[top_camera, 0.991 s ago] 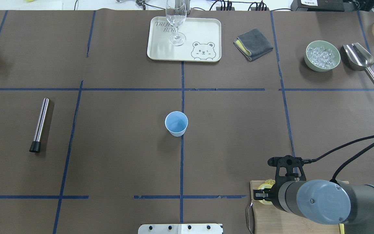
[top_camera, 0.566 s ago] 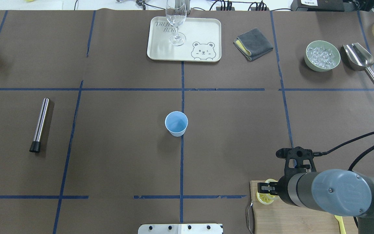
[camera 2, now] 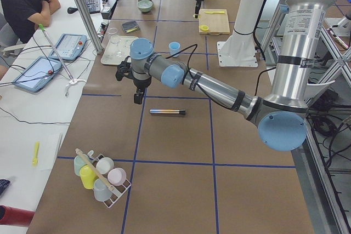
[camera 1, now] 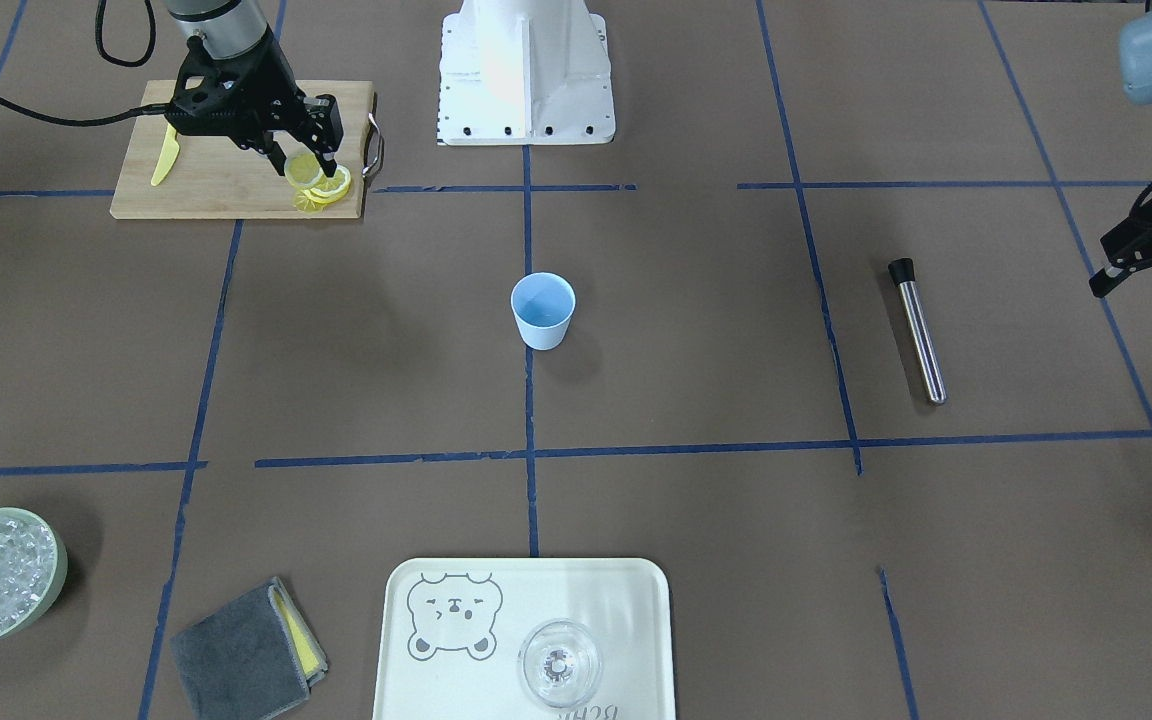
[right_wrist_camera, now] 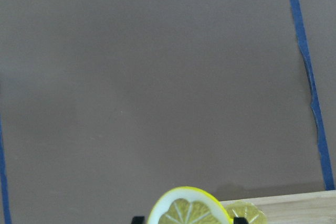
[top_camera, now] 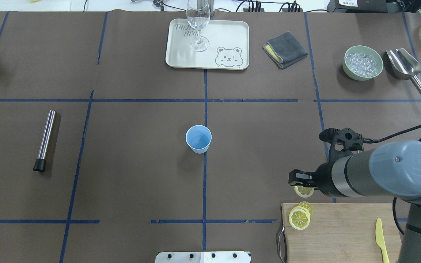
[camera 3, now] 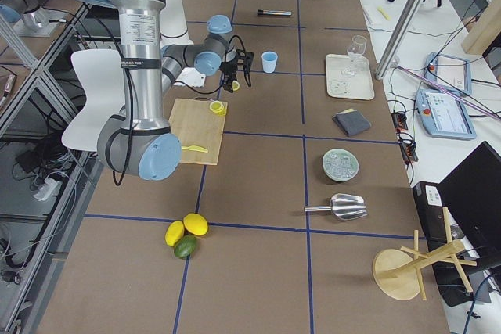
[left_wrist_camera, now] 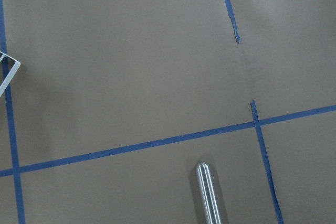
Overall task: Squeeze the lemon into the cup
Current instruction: 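Lift the lemon slice and carry it over the blue paper cup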
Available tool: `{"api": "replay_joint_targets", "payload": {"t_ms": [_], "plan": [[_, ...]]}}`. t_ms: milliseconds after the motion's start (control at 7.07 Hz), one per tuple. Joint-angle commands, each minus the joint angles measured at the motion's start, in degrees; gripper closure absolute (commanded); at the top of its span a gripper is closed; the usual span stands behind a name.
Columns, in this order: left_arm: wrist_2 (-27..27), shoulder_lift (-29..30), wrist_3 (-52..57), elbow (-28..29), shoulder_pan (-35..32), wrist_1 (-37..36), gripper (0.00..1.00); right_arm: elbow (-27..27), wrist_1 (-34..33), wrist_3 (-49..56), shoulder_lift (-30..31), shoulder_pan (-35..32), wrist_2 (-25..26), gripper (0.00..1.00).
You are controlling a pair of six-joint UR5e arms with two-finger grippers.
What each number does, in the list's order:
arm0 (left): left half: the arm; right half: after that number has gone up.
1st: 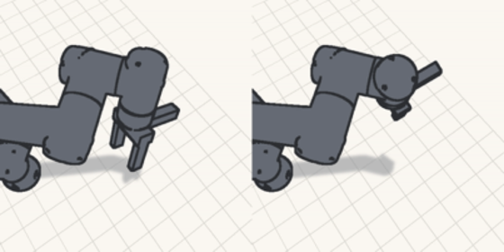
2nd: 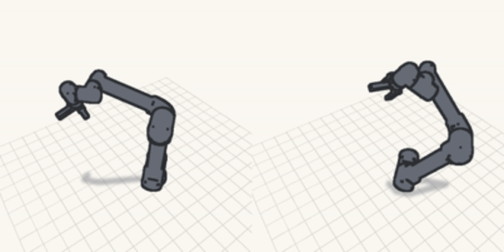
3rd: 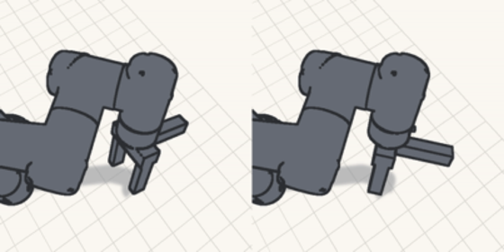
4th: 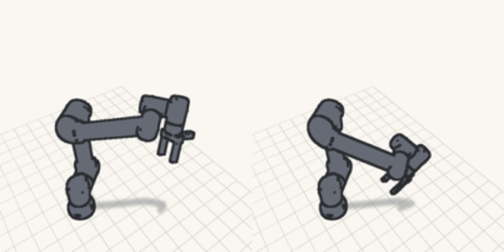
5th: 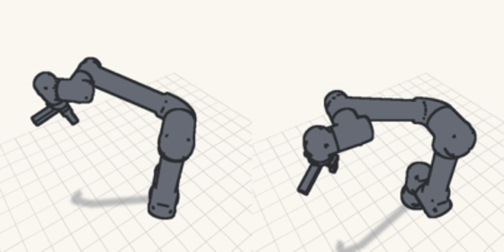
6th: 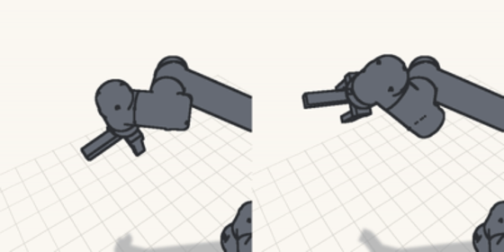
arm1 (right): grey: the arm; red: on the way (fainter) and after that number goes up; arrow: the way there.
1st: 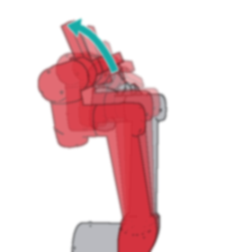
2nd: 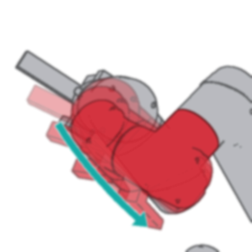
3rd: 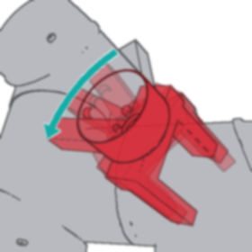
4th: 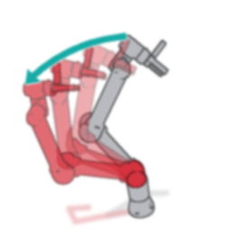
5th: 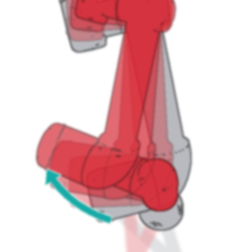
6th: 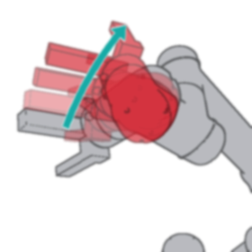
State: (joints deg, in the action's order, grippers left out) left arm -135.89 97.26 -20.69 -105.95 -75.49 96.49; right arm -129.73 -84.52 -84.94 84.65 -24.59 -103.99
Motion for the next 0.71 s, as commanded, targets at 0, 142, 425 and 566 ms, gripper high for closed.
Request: {"api": "replay_joint_targets", "payload": {"t_ms": [0, 142, 425, 566], "plan": [[0.37, 0.03, -2.6, 0.22, 2.96, 0.18, 0.0, 4.81, -14.27, 0.65, -17.75, -3.87, -1.3, 0.38], [0.37, 0.03, -2.6, 1.7, 3.06, 1.93, 0.0, 9.37, -16.44, 1.17, -24.9, -4.49, -0.61, 0.37], [0.37, -0.06, -2.78, 5.66, 3.15, 6.76, 0.0, 22.26, -16.37, 1.18, -35.2, -4.5, -0.07, 0.37], [0.28, -0.06, -2.78, 5.84, 3.33, 6.95, 0.0, 28.68, -16.37, 0.83, -40.65, -4.5, -0.07, 0.37]]}}
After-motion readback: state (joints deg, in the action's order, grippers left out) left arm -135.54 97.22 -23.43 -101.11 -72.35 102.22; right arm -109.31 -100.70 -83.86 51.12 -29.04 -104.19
